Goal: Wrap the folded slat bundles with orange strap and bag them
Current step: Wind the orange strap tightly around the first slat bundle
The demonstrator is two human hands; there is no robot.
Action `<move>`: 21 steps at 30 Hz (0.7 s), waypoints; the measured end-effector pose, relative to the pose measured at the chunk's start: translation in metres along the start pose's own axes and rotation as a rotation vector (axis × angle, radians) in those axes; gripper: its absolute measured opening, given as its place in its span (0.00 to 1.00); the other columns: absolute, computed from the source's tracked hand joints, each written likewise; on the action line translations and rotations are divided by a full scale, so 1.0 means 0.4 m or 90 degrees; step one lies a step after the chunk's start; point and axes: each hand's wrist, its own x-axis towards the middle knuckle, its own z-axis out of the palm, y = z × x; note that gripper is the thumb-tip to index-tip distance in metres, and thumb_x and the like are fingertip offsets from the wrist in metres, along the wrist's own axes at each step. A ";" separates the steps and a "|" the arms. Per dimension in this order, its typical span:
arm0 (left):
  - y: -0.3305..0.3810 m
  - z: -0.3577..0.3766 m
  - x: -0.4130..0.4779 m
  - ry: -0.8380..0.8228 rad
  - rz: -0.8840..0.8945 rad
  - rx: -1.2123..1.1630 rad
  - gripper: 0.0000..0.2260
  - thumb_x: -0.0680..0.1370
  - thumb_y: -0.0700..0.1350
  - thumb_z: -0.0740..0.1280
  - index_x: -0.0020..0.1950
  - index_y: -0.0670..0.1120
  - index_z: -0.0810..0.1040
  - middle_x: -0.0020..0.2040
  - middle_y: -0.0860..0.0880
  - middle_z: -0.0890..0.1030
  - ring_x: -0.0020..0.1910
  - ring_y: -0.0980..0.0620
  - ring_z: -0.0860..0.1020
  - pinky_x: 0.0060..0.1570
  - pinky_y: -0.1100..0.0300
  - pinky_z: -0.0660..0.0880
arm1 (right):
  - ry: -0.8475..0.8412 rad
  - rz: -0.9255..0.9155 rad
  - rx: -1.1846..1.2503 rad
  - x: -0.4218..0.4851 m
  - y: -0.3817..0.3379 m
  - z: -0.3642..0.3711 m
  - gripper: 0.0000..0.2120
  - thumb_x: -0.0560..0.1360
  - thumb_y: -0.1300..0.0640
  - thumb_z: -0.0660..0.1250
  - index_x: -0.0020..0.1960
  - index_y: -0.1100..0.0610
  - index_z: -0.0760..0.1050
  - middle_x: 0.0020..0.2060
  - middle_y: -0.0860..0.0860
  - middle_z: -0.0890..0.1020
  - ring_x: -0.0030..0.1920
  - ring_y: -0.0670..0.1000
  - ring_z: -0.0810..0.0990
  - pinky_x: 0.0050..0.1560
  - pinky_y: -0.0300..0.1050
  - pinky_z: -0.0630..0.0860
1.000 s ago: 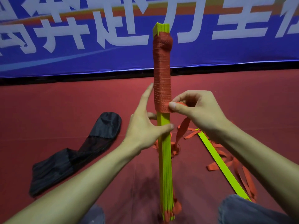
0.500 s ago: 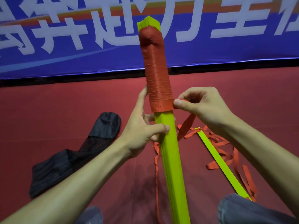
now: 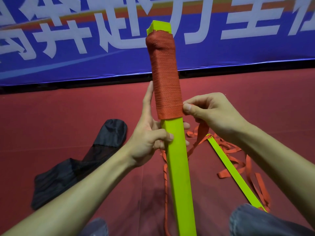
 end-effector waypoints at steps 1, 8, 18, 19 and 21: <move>0.000 0.000 0.000 -0.002 -0.001 -0.002 0.51 0.69 0.27 0.62 0.69 0.80 0.51 0.57 0.37 0.83 0.52 0.36 0.83 0.50 0.16 0.64 | -0.011 0.012 0.003 0.000 0.002 0.001 0.08 0.72 0.51 0.68 0.47 0.52 0.82 0.30 0.42 0.81 0.30 0.43 0.69 0.32 0.34 0.67; -0.011 -0.003 0.004 -0.008 0.012 0.005 0.51 0.68 0.27 0.60 0.72 0.75 0.47 0.54 0.39 0.83 0.41 0.32 0.84 0.25 0.65 0.70 | -0.095 0.079 0.161 -0.004 0.006 0.023 0.10 0.71 0.51 0.67 0.42 0.57 0.82 0.32 0.54 0.71 0.33 0.56 0.60 0.35 0.43 0.65; -0.015 0.023 0.009 0.204 0.085 0.332 0.52 0.66 0.44 0.80 0.73 0.77 0.48 0.58 0.50 0.83 0.49 0.50 0.85 0.52 0.44 0.82 | 0.131 0.019 0.065 -0.005 -0.019 0.056 0.12 0.71 0.60 0.74 0.34 0.59 0.73 0.19 0.41 0.72 0.22 0.38 0.70 0.24 0.31 0.66; -0.016 0.022 0.011 0.217 0.077 0.351 0.53 0.65 0.46 0.80 0.74 0.76 0.48 0.56 0.51 0.84 0.48 0.51 0.85 0.51 0.44 0.82 | 0.142 0.016 0.061 -0.004 -0.017 0.061 0.12 0.71 0.60 0.75 0.34 0.59 0.73 0.19 0.42 0.73 0.22 0.38 0.70 0.23 0.32 0.68; -0.015 0.019 0.015 0.230 0.065 0.357 0.54 0.63 0.47 0.80 0.74 0.76 0.50 0.53 0.53 0.85 0.49 0.51 0.85 0.49 0.43 0.82 | 0.149 0.020 0.059 -0.003 -0.013 0.065 0.12 0.69 0.59 0.76 0.34 0.60 0.74 0.19 0.42 0.73 0.22 0.39 0.71 0.21 0.37 0.72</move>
